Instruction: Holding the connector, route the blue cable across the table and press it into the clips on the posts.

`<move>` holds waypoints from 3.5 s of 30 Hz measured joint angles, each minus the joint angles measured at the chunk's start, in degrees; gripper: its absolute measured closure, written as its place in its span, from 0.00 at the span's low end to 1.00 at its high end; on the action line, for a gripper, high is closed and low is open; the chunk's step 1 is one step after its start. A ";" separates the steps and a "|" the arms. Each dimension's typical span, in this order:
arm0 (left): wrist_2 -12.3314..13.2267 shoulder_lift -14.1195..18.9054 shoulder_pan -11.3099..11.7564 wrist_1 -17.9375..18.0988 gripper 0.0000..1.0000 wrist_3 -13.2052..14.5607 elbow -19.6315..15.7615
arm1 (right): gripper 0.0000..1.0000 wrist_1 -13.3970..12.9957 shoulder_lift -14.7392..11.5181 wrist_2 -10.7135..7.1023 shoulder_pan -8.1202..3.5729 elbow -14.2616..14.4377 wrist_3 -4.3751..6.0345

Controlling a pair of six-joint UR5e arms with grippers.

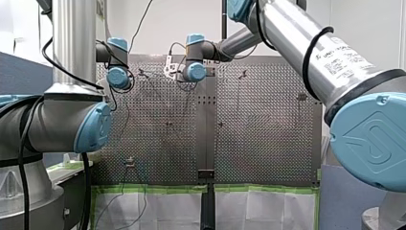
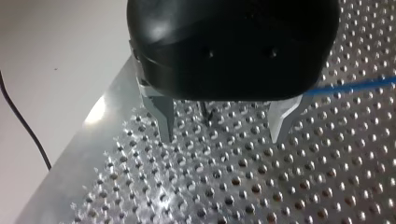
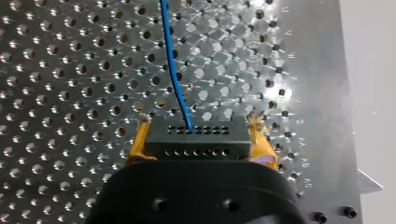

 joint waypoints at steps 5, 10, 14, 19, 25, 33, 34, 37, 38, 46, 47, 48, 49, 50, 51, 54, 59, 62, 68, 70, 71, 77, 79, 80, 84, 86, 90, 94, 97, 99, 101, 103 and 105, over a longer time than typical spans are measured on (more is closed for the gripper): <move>0.08 1.88 -0.50 -2.22 0.00 -0.04 -0.27 | 1.00 0.17 0.28 0.03 0.10 0.03 0.01; 0.18 3.72 -0.72 -4.43 0.00 -0.85 -0.84 | 1.00 0.25 0.39 0.08 0.12 0.03 0.05; 0.34 5.45 -1.06 -6.22 0.00 -0.48 -1.31 | 1.00 0.40 0.46 0.18 0.12 0.05 0.13; 1.66 7.94 -1.85 -8.74 0.00 0.71 -1.64 | 1.00 0.62 0.51 0.79 0.13 0.05 0.12; 4.39 10.32 -3.19 -12.00 0.00 3.74 -1.64 | 1.00 0.69 0.62 1.06 0.13 0.05 0.06; 6.98 10.62 -4.84 -13.83 0.00 8.15 -1.60 | 1.00 0.75 0.77 1.09 0.13 0.06 -0.07; 7.34 10.61 -4.98 -13.78 0.00 8.58 -1.58 | 1.00 0.75 0.77 1.09 0.12 0.04 -0.07; 8.64 10.45 -5.47 -13.13 0.00 9.98 -1.47 | 1.00 0.75 0.84 1.08 0.12 0.04 -0.07; 9.04 10.33 -5.61 -12.83 0.00 10.40 -1.44 | 1.00 0.75 0.85 1.09 0.11 0.04 -0.07; 9.74 7.39 -7.12 -9.07 0.00 14.37 -0.74 | 1.00 0.75 0.98 1.09 -0.25 0.04 -0.07; 9.54 7.19 -7.33 -8.65 0.00 14.79 -0.67 | 1.00 0.75 1.00 1.09 -0.30 0.04 -0.07; 9.21 7.00 -7.61 -8.09 0.00 15.33 -0.57 | 1.00 0.75 1.00 1.07 -0.35 0.05 -0.07; 8.95 6.91 -7.81 -7.71 0.00 15.66 -0.47 | 1.00 0.75 1.01 1.06 -0.38 0.04 -0.07; 8.73 6.85 -7.99 -7.34 0.00 15.92 -0.37 | 1.00 0.75 1.02 1.07 -0.42 0.03 -0.07; 8.50 6.79 -8.27 -6.77 0.00 16.17 -0.19 | 1.00 0.75 1.03 1.07 -0.44 0.04 -0.07; 8.08 6.54 -8.94 -5.19 0.00 16.38 0.36 | 1.00 0.75 1.04 1.07 -0.47 0.03 -0.07; 7.14 4.99 -9.90 -3.48 0.00 16.46 1.62 | 1.00 0.75 1.09 1.07 -0.55 0.05 -0.08; 6.42 3.58 -10.50 -2.96 0.00 16.56 2.81 | 1.00 0.75 1.12 1.07 -0.56 0.04 -0.07; 4.04 0.85 -11.40 -2.54 0.00 17.52 5.45 | 1.00 0.75 1.20 1.02 -0.58 0.03 -0.07; 3.31 -0.08 -11.64 -2.27 0.00 17.76 6.25 | 1.00 0.75 1.20 1.00 -0.57 0.01 -0.07; 3.11 -0.48 -11.72 -2.11 0.00 17.81 6.51 | 1.00 0.75 1.22 0.98 -0.58 0.01 -0.07; 1.88 -3.42 -11.69 -0.99 0.00 17.63 7.17 | 1.00 0.75 1.35 0.99 -0.58 0.03 -0.07; 1.36 -4.18 -11.59 -0.83 0.00 17.61 7.21 | 1.00 0.75 1.43 0.98 -0.58 0.03 -0.07; 1.20 -4.37 -11.57 -0.80 0.00 17.61 7.20 | 1.00 0.75 1.50 0.96 -0.58 0.03 -0.08; 0.85 -4.72 -11.51 -0.75 0.00 17.57 7.18 | 1.00 0.78 1.69 0.92 -0.57 0.05 -0.07; 0.71 -4.75 -11.50 -0.77 0.13 17.51 7.19 | 1.00 0.81 1.76 0.92 -0.58 0.03 -0.07; 0.08 -4.76 -11.58 -0.78 0.61 16.91 7.18 | 1.00 0.83 1.84 0.91 -0.58 0.03 -0.07; -0.19 -4.78 -11.82 -0.75 0.85 16.26 7.17 | 1.00 0.84 1.92 0.91 -0.58 0.05 -0.07; -0.16 -4.78 -11.93 -0.83 1.00 15.99 7.16 | 1.00 0.84 1.97 0.91 -0.58 0.04 -0.07; -0.14 -4.78 -11.96 -0.94 1.00 15.93 7.16 | 1.00 0.84 1.99 0.91 -0.58 0.05 -0.07; -0.15 -4.78 -11.98 -1.10 1.00 15.93 7.14 | 1.00 0.93 1.98 0.91 -0.58 0.05 -0.07; -0.19 -4.78 -12.02 -1.36 1.00 15.96 7.08 | 1.00 1.06 1.99 0.91 -0.58 0.05 -0.07; -0.37 -4.78 -12.07 -1.73 1.00 16.08 7.01 | 1.00 1.31 2.01 0.94 -0.58 0.06 -0.08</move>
